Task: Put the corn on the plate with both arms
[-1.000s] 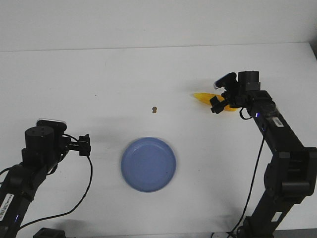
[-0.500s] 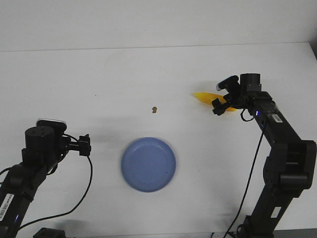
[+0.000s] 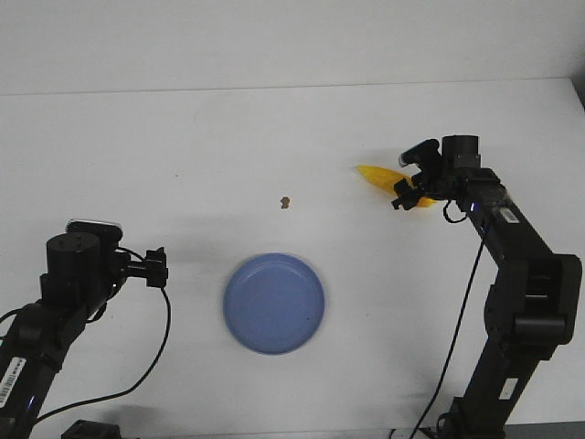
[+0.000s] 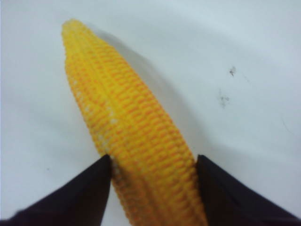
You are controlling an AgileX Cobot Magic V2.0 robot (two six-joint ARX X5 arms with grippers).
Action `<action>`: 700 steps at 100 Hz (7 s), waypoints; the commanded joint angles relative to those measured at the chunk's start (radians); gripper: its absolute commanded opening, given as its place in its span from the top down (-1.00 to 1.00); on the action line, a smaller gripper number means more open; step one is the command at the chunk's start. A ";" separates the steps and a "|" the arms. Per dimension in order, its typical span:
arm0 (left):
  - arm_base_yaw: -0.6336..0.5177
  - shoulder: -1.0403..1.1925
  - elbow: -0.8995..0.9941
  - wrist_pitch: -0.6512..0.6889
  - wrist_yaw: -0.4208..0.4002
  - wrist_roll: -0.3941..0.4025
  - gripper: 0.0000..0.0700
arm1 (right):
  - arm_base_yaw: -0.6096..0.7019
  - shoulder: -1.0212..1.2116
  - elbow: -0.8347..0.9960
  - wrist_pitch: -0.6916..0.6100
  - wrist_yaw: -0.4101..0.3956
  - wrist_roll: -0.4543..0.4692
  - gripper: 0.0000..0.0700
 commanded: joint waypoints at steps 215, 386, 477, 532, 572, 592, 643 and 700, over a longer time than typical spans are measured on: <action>-0.001 0.008 0.008 0.003 -0.005 -0.009 -0.70 | 0.725 -0.356 -0.166 -0.274 0.080 0.322 0.97; -0.001 0.008 0.008 0.009 -0.005 -0.008 -0.70 | 0.769 -0.383 -0.271 -0.135 0.101 0.449 -0.42; -0.001 0.006 0.008 0.086 -0.005 -0.020 -0.67 | 0.362 -0.992 -0.301 -0.193 0.391 0.430 -0.42; -0.001 -0.044 0.008 0.086 -0.005 -0.020 -0.67 | 0.250 -1.403 -0.699 -0.088 0.491 0.521 -0.42; -0.001 -0.129 -0.005 0.083 -0.005 -0.039 -0.67 | 0.250 -1.472 -0.719 -0.087 0.491 0.500 -0.38; -0.001 -0.210 -0.078 0.105 -0.005 -0.039 -0.67 | 0.250 -1.521 -0.763 -0.062 0.489 0.500 -0.38; -0.001 -0.388 -0.235 0.164 -0.051 -0.047 -0.51 | 0.250 -1.667 -0.881 0.009 0.465 0.507 -0.38; -0.001 -0.426 -0.235 0.176 -0.054 -0.047 0.99 | 0.250 -1.667 -0.881 0.014 0.465 0.470 0.99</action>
